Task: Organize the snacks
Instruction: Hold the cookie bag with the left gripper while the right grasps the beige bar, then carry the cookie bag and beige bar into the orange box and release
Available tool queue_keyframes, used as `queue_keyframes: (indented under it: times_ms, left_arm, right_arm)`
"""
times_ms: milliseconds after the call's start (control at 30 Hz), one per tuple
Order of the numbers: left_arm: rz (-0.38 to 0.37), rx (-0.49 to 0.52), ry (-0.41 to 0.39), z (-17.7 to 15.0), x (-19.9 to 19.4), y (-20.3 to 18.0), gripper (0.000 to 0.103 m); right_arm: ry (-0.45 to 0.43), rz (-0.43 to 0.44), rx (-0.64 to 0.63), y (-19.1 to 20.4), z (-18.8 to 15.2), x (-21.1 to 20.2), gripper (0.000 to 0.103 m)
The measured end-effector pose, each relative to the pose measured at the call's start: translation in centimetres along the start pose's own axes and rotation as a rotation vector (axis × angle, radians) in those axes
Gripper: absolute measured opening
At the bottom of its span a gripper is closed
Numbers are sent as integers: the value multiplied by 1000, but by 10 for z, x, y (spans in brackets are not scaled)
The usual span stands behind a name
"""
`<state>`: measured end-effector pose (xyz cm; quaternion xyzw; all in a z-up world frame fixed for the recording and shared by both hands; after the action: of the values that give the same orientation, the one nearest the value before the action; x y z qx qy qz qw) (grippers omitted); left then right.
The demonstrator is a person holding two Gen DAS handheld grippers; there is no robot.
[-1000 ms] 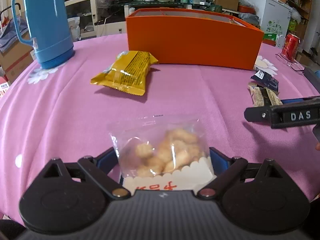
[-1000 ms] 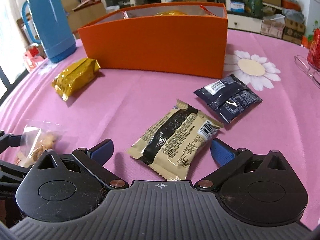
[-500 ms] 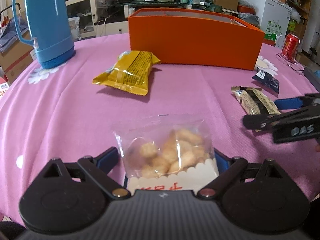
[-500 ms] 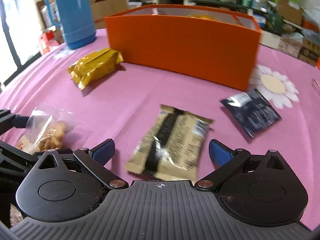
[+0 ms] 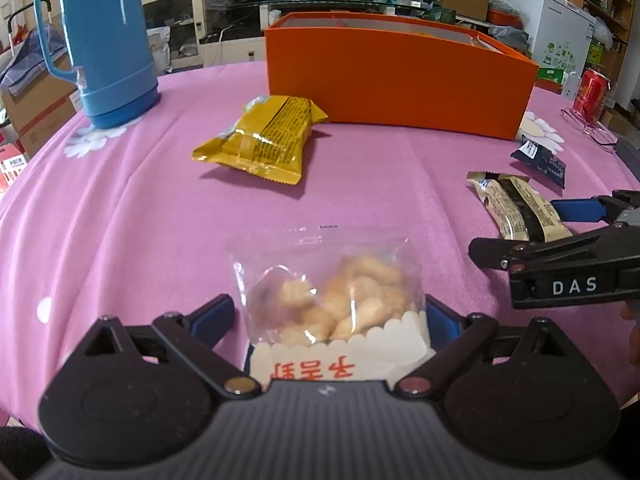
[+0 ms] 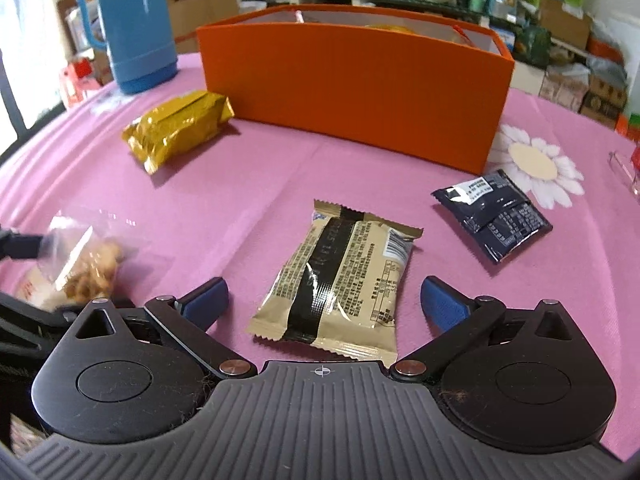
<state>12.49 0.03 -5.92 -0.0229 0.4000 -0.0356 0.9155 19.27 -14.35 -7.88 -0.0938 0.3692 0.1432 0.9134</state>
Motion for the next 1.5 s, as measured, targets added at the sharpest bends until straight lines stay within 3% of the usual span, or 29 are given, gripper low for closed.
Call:
queue_keyframes:
  times_ms: [100, 167, 200, 300, 500, 600, 700, 833, 900, 1000, 1200, 1300, 1333, 1433, 1500]
  left_arm:
    - [3, -3, -1, 0, 0, 0, 95]
    - [-10, -5, -18, 1, -4, -1, 75]
    - [-13, 1, -15, 3, -5, -2, 70]
    - [-20, -13, -3, 3, -7, 0, 68]
    - [-55, -70, -7, 8, -17, 11, 68]
    - [-96, -102, -24, 28, -20, 20, 68]
    - [-126, -102, -84, 73, -18, 31, 68]
    - [-151, -91, -211, 152, -7, 43, 68]
    - [-154, -94, -252, 190, 9, 41, 68]
    - [-160, -98, -252, 228, 42, 30, 69]
    - [-134, -85, -180, 257, 109, 13, 69]
    - [-126, -97, -161, 256, 119, 15, 80]
    - [-124, -97, -176, 256, 113, 16, 85]
    - [-112, -73, -269, 247, 74, 20, 94]
    - [-102, -67, -318, 233, 41, 26, 100]
  right_arm:
    - [-13, -5, -2, -3, -1, -3, 72]
    - [-27, -1, -5, -5, 1, -9, 33]
    - [-22, 15, 9, -7, 2, -11, 33]
    - [-23, 36, 22, -9, 1, -16, 29]
    - [-61, 84, 128, -24, 3, -28, 29]
    - [-67, 133, 238, -41, 6, -32, 29]
    - [-117, 199, 342, -59, 25, -45, 29]
    - [-257, 118, 269, -69, 89, -57, 29]
    - [-308, 62, 244, -76, 127, -42, 29]
    - [-323, 20, 245, -84, 164, 0, 29]
    - [-255, 43, 302, -87, 177, 67, 30]
    - [-240, 39, 260, -83, 175, 81, 36]
    - [-247, 46, 260, -82, 176, 82, 44]
    - [-313, 45, 248, -80, 179, 61, 67]
    - [-356, 27, 230, -79, 180, 43, 72]
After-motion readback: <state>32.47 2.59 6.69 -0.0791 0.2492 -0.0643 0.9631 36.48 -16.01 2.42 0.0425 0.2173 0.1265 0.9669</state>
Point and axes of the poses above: each gripper's, at about its wrist camera, not at the fingertips, and x roughly the way its jaws point, y to its left, z to its top, the point moved 2 cm from there along x, roughly the way its jaws point, and after that the axes turned 5 degrees about -z, right-handed, at the moved point
